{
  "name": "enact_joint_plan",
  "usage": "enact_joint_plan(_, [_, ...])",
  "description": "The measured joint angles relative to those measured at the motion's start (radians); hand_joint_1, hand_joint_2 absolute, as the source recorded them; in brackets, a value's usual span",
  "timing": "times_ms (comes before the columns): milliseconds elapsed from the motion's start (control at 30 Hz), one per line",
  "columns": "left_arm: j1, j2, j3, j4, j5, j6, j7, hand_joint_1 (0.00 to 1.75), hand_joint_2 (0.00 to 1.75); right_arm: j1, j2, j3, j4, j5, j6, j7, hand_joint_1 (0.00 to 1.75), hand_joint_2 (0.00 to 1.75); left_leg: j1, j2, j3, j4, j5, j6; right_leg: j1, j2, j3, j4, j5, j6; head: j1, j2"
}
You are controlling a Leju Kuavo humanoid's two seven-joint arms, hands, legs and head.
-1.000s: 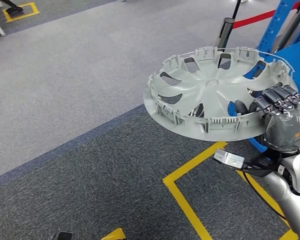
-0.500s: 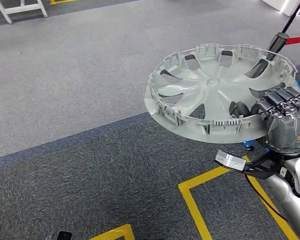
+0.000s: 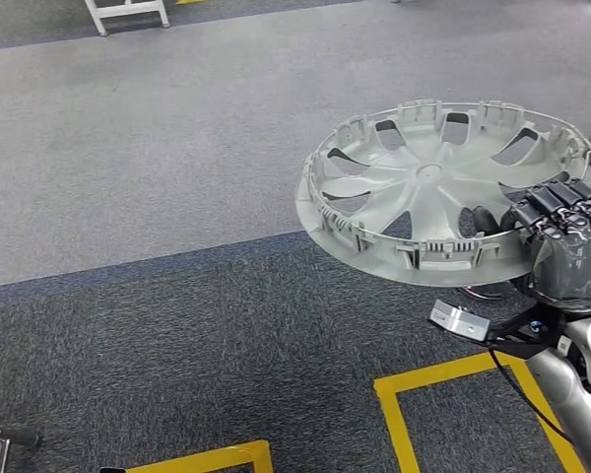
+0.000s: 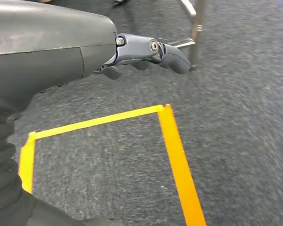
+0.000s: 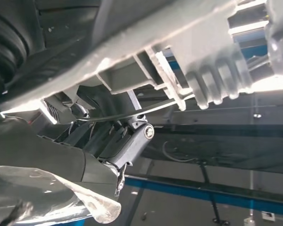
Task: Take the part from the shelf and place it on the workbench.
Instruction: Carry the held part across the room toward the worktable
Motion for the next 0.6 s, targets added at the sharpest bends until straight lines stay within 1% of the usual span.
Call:
enact_joint_plan(33, [0.001, 0.0, 0.0, 0.0, 0.0, 0.0, 0.006, 0.0, 1.75, 0.002, 0.0, 0.0, -0.001, 0.0, 0.0, 0.0, 1.75, 1.75, 0.003, 0.001, 0.002, -0.007, 0.018, -0.001, 0.0, -0.012, 0.004, 0.0, -0.003, 0.0, 0.0, 0.0])
enact_joint_plan(67, [0.002, 0.001, 0.0, 0.0, 0.0, 0.001, 0.013, 0.0, 1.75, 0.004, 0.0, -0.002, -0.002, 0.0, 0.0, 0.0, 1.75, 1.75, 0.005, 0.006, 0.023, -0.055, 0.051, -0.001, 0.0, -0.023, 0.01, 0.0, -0.007, 0.001, 0.0, 0.0])
enact_joint_plan(100, [0.002, 0.001, 0.0, 0.0, 0.0, 0.001, 0.021, 0.0, 1.75, 0.005, 0.0, -0.004, -0.004, 0.0, 0.0, 0.0, 1.75, 1.75, 0.005, 0.019, 0.056, -0.124, 0.089, 0.0, 0.0, -0.034, 0.016, 0.0, -0.011, 0.003, 0.0, 0.0])
enact_joint_plan(133, [0.002, 0.001, 0.0, 0.0, -0.001, 0.001, 0.03, 0.0, 1.75, 0.007, 0.0, -0.007, -0.005, 0.001, 0.0, 0.0, 1.75, 1.75, 0.001, 0.037, 0.089, -0.19, 0.113, 0.002, 0.002, -0.044, 0.02, 0.0, -0.016, 0.007, 0.0, 0.0])
enact_joint_plan(167, [0.001, 0.001, 0.001, 0.0, -0.001, 0.0, 0.038, 0.0, 1.75, 0.007, 0.0, -0.01, -0.007, 0.001, 0.0, 0.001, 1.75, 1.75, -0.003, 0.053, 0.112, -0.24, 0.126, 0.006, 0.003, -0.052, 0.023, -0.001, -0.019, 0.012, 0.0, 0.0])
enact_joint_plan(200, [0.001, 0.001, 0.001, 0.0, 0.0, -0.002, 0.051, 0.0, 1.75, 0.007, 0.0, -0.012, -0.008, 0.002, 0.0, 0.001, 1.75, 1.75, -0.009, 0.064, 0.123, -0.266, 0.127, 0.01, 0.005, -0.06, 0.024, -0.002, -0.022, 0.017, 0.001, 0.0])
enact_joint_plan(233, [0.001, 0.001, 0.003, 0.0, 0.0, -0.005, 0.066, 0.0, 1.75, 0.007, -0.001, -0.013, -0.008, 0.003, 0.001, 0.001, 1.75, 1.75, -0.015, 0.064, 0.124, -0.273, 0.122, 0.014, 0.005, -0.069, 0.026, -0.005, -0.022, 0.023, 0.002, 0.0])
enact_joint_plan(267, [0.002, 0.002, 0.007, 0.0, 0.001, -0.011, 0.083, 0.0, 1.75, 0.007, -0.001, -0.014, -0.008, 0.004, 0.001, 0.001, 1.75, 1.75, -0.017, 0.056, 0.124, -0.28, 0.123, 0.021, 0.004, -0.077, 0.029, -0.008, -0.023, 0.029, 0.003, 0.0])
enact_joint_plan(300, [0.003, 0.002, 0.01, 0.0, 0.001, -0.02, 0.102, 0.0, 1.75, 0.006, -0.001, -0.013, -0.008, 0.005, 0.002, 0.001, 1.75, 1.75, -0.017, 0.048, 0.127, -0.286, 0.125, 0.028, 0.001, -0.074, 0.03, -0.009, -0.027, 0.034, 0.005, 0.0])
enact_joint_plan(333, [0.004, 0.002, 0.014, 0.0, 0.0, -0.03, 0.12, 0.0, 1.75, 0.005, -0.001, -0.012, -0.008, 0.007, 0.003, 0.001, 1.75, 1.75, -0.015, 0.04, 0.131, -0.292, 0.127, 0.036, -0.001, -0.059, 0.026, 0.002, -0.038, 0.037, 0.005, 0.0])
enact_joint_plan(367, [0.004, 0.002, 0.016, 0.0, -0.001, -0.043, 0.14, 0.0, 1.75, 0.003, -0.001, -0.01, -0.007, 0.009, 0.004, 0.001, 1.75, 1.75, -0.013, 0.031, 0.135, -0.298, 0.13, 0.043, -0.002, -0.036, 0.011, 0.033, -0.057, 0.038, 0.006, 0.0])
enact_joint_plan(400, [0.003, 0.002, 0.017, 0.0, -0.002, -0.056, 0.161, 0.0, 1.75, 0.001, -0.001, -0.009, -0.007, 0.011, 0.006, 0.001, 1.75, 1.75, -0.011, 0.023, 0.138, -0.301, 0.131, 0.049, -0.003, -0.008, -0.018, 0.088, -0.085, 0.037, 0.009, 0.0])
enact_joint_plan(433, [0.002, 0.002, 0.018, 0.0, -0.001, -0.068, 0.183, 0.0, 1.75, -0.002, -0.001, -0.006, -0.006, 0.013, 0.007, 0.001, 1.75, 1.75, -0.011, 0.014, 0.138, -0.301, 0.131, 0.053, -0.002, 0.011, -0.056, 0.157, -0.114, 0.037, 0.01, 0.0])
enact_joint_plan(467, [0.001, 0.002, 0.021, 0.0, 0.002, -0.077, 0.209, 0.0, 1.75, -0.006, 0.0, -0.003, -0.005, 0.015, 0.009, 0.001, 1.75, 1.75, -0.012, 0.003, 0.138, -0.301, 0.131, 0.054, -0.001, 0.021, -0.096, 0.224, -0.135, 0.037, 0.012, 0.0])
enact_joint_plan(500, [0.001, 0.002, 0.025, 0.0, 0.005, -0.084, 0.235, 0.0, 1.75, -0.011, 0.001, 0.001, -0.003, 0.017, 0.012, 0.001, 1.75, 1.75, -0.012, -0.008, 0.139, -0.301, 0.13, 0.055, -0.001, 0.024, -0.125, 0.267, -0.139, 0.037, 0.013, 0.0])
enact_joint_plan(533, [0.0, 0.002, 0.029, 0.0, 0.008, -0.089, 0.26, 0.0, 1.75, -0.018, 0.002, 0.007, 0.0, 0.02, 0.015, 0.001, 1.75, 1.75, -0.012, -0.019, 0.14, -0.3, 0.13, 0.055, -0.001, 0.025, -0.138, 0.273, -0.123, 0.037, 0.013, 0.0])
enact_joint_plan(567, [0.0, 0.001, 0.033, 0.0, 0.009, -0.093, 0.283, 0.0, 1.75, -0.025, 0.004, 0.013, 0.003, 0.023, 0.019, 0.0, 1.75, 1.75, -0.012, -0.031, 0.141, -0.298, 0.129, 0.054, -0.002, 0.027, -0.13, 0.238, -0.088, 0.037, 0.014, 0.0])
enact_joint_plan(600, [0.0, 0.001, 0.036, 0.0, 0.007, -0.096, 0.306, 0.0, 1.75, -0.035, 0.006, 0.019, 0.007, 0.026, 0.024, 0.0, 1.75, 1.75, -0.011, -0.043, 0.142, -0.295, 0.127, 0.051, -0.004, 0.036, -0.106, 0.171, -0.043, 0.037, 0.014, 0.0])
